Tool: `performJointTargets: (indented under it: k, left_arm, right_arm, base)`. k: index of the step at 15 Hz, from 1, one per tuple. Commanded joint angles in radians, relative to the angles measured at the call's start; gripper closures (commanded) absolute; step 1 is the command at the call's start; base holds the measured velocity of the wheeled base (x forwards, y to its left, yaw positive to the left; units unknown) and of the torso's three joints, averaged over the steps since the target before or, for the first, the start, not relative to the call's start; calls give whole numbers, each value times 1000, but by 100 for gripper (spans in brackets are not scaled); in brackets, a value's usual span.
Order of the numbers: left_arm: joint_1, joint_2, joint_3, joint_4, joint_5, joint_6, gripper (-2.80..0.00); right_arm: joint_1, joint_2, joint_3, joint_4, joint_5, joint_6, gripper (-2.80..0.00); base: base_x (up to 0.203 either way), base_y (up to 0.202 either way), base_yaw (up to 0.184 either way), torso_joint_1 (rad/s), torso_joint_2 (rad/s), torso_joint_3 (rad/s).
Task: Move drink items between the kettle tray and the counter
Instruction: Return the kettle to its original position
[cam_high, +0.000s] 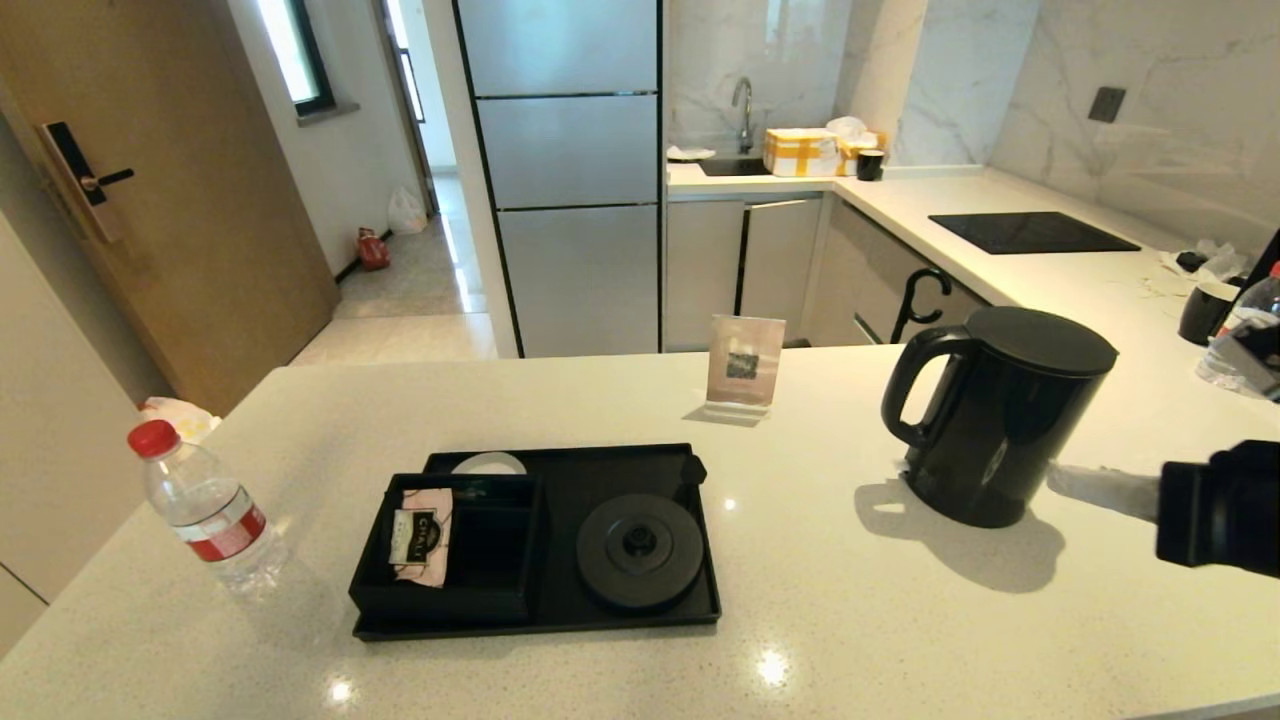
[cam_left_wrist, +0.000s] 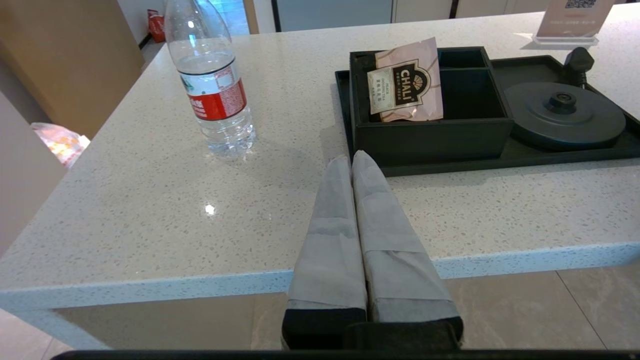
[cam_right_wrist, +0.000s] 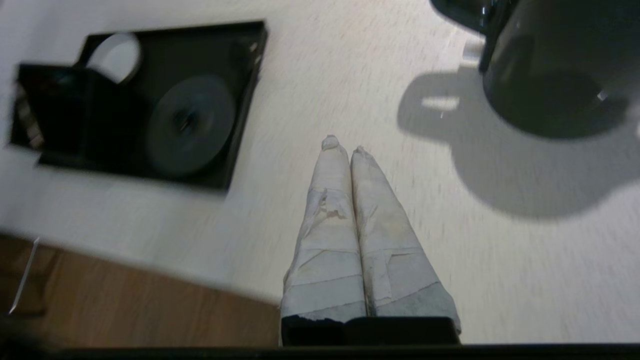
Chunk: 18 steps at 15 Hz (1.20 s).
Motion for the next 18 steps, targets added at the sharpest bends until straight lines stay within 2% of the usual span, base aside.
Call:
performJointTargets:
  k: [1,3,4,8,10,13,14,15,16,18]
  left_arm:
    - [0,0,0,0,0,0,0]
    - [0,0,0,0,0,0,0]
    - [0,0,0,0,0,0,0]
    - [0,0,0,0,0,0,0]
    - [0,0,0,0,0,0,0]
    - [0,0,0,0,0,0,0]
    - [0,-1,0,0,0,0,0]
    - [0,-2,0,0,0,0,0]
    - [0,-2,0,0,0,0,0]
    - [0,-1,0,0,0,1,0]
  right_arm:
    - [63,282,9,-243,-78,21,0]
    - [95,400,11,-425,-132,43,0]
    - [107,419,11,-469,-152,52,0]
    - [77,560,-77,-532,-166,51,0]
    - [51,591,-95,-558,-222,51,0]
    - [47,593,-97,-566,-231,52,0]
    - [40,603,-107,-566,-261,52,0]
    - [35,609,-114,-567,-278,52,-19]
    - [34,609,-114,-567,-279,52,-280]
    - [30,618,-134,-567,-292,53,-280]
  base:
    - [0,0,0,0,0,0]
    - [0,0,0,0,0,0]
    - [0,0,0,0,0,0]
    - [0,0,0,0,0,0]
    - [0,0,0,0,0,0]
    - [0,0,0,0,0,0]
    - [0,0,0,0,0,0]
    - [0,0,0,0,0,0]
    - [0,0,0,0,0,0]
    - [0,0,0,0,0,0]
